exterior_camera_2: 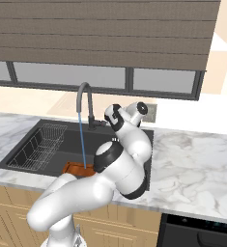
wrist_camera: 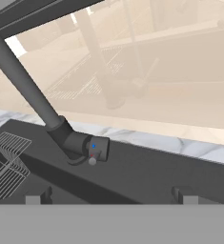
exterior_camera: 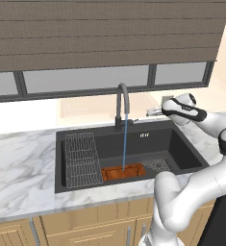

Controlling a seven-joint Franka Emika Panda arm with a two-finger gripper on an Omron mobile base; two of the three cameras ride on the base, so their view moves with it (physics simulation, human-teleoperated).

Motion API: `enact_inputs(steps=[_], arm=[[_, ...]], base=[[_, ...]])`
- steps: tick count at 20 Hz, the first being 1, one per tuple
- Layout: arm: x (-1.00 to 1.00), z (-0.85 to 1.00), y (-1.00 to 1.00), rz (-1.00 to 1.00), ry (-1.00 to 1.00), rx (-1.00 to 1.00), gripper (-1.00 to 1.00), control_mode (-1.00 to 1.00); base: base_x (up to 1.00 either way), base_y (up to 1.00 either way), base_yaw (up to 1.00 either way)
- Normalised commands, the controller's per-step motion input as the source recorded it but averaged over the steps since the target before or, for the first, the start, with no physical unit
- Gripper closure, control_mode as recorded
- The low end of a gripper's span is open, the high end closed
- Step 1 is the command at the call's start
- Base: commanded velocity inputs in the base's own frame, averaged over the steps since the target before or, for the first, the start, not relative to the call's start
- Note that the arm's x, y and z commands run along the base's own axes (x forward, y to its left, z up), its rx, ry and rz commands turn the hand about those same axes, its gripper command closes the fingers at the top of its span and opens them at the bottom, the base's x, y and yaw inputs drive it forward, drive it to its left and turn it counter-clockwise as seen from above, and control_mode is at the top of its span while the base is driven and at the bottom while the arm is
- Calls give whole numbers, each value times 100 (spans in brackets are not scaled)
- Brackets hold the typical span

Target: Turn on the sink faucet with hot water and rinse the cutting board for ten seconds, then turn off the faucet. Push the cutting board to reach the water if necessary.

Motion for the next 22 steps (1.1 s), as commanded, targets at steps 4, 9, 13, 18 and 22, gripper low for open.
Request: enact_inputs(steps=[4, 9, 13, 18, 22], arm=[[0, 0, 0, 0, 0, 0, -100, -100], [0, 0, 0, 0, 0, 0, -100, -100], [0, 0, 0, 0, 0, 0, -100, -100], [0, 0, 0, 0, 0, 0, -100, -100], [0, 0, 0, 0, 0, 0, -100, -100]], base=[[0, 0, 0], [0, 0, 0], [0, 0, 0], [0, 0, 0], [0, 0, 0]])
